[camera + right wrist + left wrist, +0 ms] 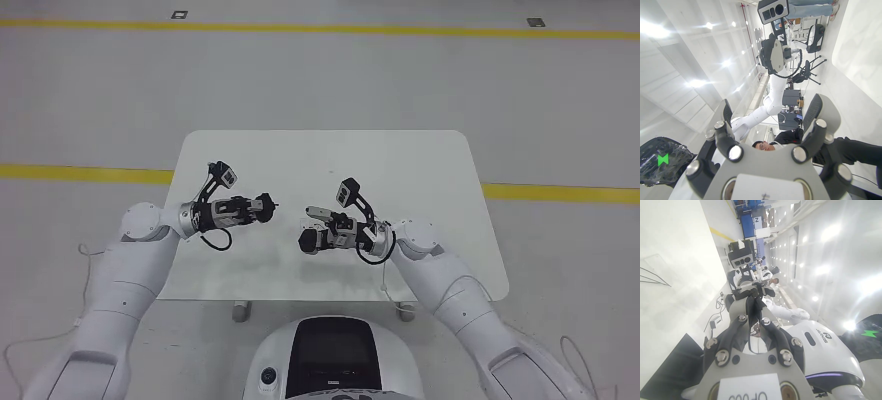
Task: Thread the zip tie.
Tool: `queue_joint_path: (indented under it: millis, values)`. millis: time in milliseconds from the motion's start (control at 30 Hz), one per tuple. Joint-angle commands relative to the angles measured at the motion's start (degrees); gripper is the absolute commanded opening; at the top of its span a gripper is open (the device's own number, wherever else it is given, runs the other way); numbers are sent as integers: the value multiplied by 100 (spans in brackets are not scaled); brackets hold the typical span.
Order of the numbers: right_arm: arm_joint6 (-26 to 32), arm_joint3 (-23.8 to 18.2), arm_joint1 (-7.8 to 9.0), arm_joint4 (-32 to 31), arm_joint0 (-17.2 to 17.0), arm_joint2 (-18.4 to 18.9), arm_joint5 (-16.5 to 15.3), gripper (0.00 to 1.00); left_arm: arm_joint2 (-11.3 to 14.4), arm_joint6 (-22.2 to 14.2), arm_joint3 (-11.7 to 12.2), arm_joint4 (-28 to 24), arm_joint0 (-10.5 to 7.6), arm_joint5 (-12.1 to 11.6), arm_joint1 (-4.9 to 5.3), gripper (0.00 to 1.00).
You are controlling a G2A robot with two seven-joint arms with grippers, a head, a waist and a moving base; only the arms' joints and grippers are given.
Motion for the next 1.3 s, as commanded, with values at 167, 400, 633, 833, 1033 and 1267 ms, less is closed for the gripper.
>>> queue_joint_path:
  millis: [167,400,633,833,1033,1267]
  values:
    - [0,0,0,0,0,0,0,100,-115,-79,224,19,14,0,37,0]
    - [0,0,0,0,0,0,0,100,-64,-128,265,-70,0,0,76,0]
    - [0,0,0,0,0,0,0,100,8,-128,230,-285,-66,0,127,0]
    - [0,0,0,0,0,0,0,100,8,-128,230,-285,-66,0,127,0]
    - [0,0,0,0,0,0,0,100,8,-128,230,-285,-66,0,127,0]
    - [-427,-175,58,-426,-36,74,134,100,8,-128,230,-285,-66,0,127,0]
